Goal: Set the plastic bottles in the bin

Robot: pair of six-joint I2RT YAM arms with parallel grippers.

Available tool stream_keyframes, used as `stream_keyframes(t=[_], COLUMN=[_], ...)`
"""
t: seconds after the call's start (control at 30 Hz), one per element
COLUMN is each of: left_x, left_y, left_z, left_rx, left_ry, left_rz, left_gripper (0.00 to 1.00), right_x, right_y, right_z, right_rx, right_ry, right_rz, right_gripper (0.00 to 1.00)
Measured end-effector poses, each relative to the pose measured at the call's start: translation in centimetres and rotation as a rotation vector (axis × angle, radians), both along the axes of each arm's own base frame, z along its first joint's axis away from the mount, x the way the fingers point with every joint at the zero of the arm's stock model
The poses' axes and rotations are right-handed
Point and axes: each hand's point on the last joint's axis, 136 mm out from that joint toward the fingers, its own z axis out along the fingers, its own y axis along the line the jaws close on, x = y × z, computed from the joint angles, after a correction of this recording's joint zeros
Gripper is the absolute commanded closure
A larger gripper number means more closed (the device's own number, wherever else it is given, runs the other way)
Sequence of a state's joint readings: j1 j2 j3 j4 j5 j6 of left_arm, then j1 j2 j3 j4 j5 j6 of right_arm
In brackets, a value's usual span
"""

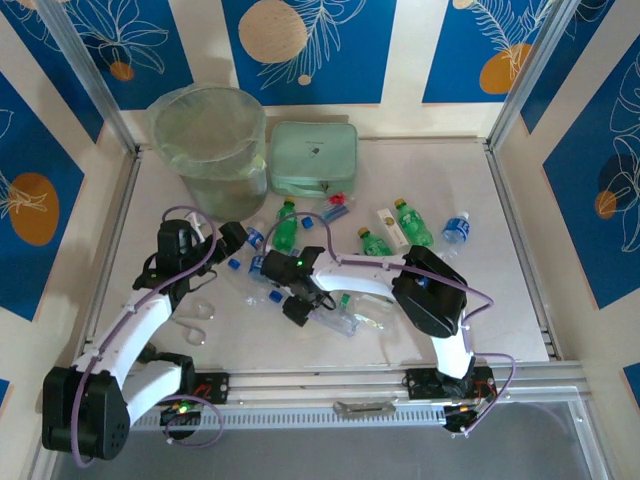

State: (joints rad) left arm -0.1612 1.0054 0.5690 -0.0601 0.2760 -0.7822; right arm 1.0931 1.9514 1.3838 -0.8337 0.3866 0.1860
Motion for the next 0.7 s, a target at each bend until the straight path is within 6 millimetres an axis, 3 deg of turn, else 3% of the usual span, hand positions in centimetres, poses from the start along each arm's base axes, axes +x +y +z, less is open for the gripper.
stream_keyframes(t=[0.13, 0.37, 0.53, 0.7], left_x=[0.0, 0.0, 0.0, -0.1], left_y=[0.0, 0.0, 0.0, -0.2], left_z=[0.0, 0.0, 0.0, 0.1], left_rx=[-0.003, -0.004, -0.005, -0.005], left_ry=[0.001, 0.002, 0.002, -0.001], left_rz=[0.002, 0.003, 0.001, -0.013], left_gripper=[0.00, 0.00, 0.00, 0.00], right_x=[0.2, 0.2, 0.2, 0.6], right_y=[0.0, 0.2, 0.5, 1.7], right_z=[-0.3, -0.5, -0.5, 1.4], right_rx=[-0.008, -0.009, 0.007, 0.126], right_ry=[-0.009, -0.008, -0.005, 0.027], right_rz=[0.004, 0.015, 0.018, -0.018], right_gripper=[0.27, 0.44, 0.48, 0.49])
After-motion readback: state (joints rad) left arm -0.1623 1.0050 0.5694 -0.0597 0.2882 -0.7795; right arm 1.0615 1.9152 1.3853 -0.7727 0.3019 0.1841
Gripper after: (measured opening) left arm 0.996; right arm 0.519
